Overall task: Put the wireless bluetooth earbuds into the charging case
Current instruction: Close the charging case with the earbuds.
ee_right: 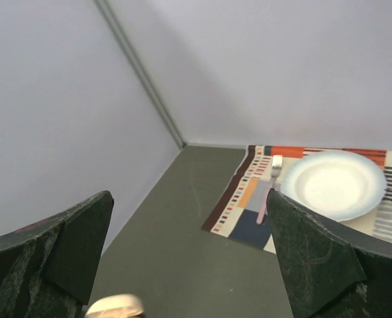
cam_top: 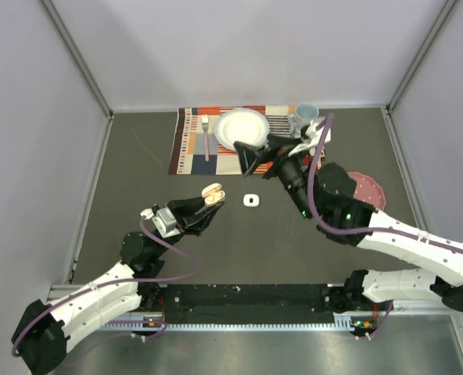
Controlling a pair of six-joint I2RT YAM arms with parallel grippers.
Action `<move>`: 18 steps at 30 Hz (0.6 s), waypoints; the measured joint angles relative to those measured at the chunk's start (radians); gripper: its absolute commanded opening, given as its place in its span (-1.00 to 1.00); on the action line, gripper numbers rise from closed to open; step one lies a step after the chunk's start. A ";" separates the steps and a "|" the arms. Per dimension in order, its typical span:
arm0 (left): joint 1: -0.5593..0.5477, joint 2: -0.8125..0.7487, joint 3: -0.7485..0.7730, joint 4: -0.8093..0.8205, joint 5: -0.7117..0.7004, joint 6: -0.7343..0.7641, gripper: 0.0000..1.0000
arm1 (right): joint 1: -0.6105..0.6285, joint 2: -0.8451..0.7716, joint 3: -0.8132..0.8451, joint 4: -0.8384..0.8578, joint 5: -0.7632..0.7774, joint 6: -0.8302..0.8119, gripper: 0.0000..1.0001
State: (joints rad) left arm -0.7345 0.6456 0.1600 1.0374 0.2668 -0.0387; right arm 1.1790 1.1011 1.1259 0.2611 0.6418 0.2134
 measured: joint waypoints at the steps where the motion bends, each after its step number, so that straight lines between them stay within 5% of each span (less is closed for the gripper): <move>1: 0.000 -0.005 0.008 -0.018 -0.004 -0.001 -1.00 | -0.041 0.000 0.018 -0.037 -0.022 0.024 0.98; 8: 0.000 -0.006 0.131 -0.145 -0.021 -0.013 -1.00 | -0.316 0.004 0.072 -0.309 -0.226 0.259 0.98; 18: 0.000 -0.014 0.176 -0.193 0.117 -0.072 -1.00 | -0.330 -0.141 -0.090 -0.451 -0.390 0.385 0.98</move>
State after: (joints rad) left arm -0.7345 0.6312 0.3359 0.8440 0.3843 -0.1112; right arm 0.8486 0.9600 1.0363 -0.1894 0.2516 0.5980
